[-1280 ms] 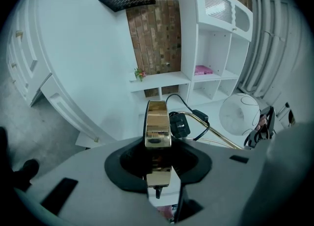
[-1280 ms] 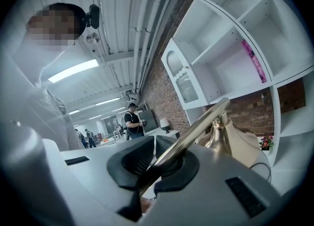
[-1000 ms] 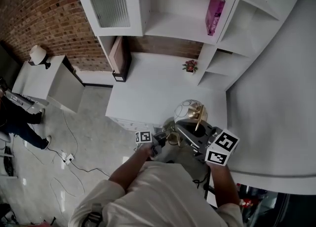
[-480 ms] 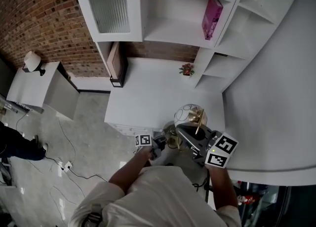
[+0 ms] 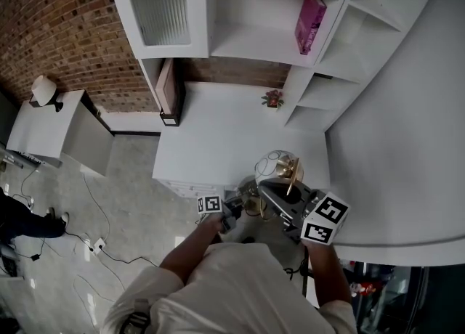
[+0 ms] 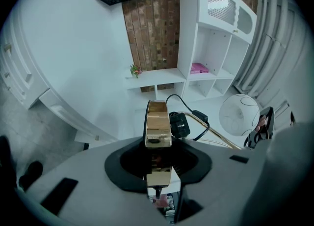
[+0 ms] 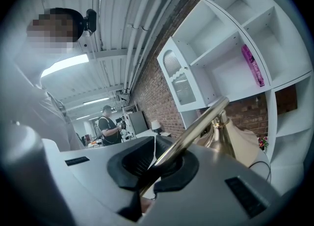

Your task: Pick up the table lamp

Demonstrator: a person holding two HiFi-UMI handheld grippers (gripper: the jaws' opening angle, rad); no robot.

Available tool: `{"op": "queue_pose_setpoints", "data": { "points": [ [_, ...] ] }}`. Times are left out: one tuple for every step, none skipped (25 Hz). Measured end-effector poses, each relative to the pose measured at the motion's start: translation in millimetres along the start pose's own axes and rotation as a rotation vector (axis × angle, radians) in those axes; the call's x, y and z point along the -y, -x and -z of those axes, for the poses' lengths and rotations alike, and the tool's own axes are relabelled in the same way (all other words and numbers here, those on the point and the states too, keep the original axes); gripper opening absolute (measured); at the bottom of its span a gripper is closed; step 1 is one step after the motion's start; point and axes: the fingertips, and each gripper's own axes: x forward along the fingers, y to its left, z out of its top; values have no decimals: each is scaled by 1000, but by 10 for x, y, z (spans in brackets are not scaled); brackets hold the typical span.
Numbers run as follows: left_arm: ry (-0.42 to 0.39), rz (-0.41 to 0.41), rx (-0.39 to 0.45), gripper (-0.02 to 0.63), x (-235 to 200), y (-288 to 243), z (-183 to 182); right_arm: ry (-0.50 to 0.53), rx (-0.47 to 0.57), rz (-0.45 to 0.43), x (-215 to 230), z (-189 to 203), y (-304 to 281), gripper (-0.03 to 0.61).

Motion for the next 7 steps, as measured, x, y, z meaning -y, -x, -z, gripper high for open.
{"op": "queue_pose_setpoints", "data": {
  "points": [
    [0,1,0,133,2,2,4,0,-1,0,-7,0,-4,21],
    [1,3,-2,132,6,5,8,0,-2,-1,-16,-1,-11,21],
    [2,4,-4,133,8,9,14,0,-1,-2,-26,-4,-19,21],
    [3,5,-7,132,10,16,22,-1,0,-4,-37,-7,-30,21],
    [4,6,-10,132,11,23,31,-2,1,-5,-45,-8,-41,21],
    [7,7,-13,133,12,30,40,-4,3,-6,-52,-9,-51,21],
    [9,7,-16,132,13,38,50,-7,4,-6,-58,-10,-62,21]
  ]
}}
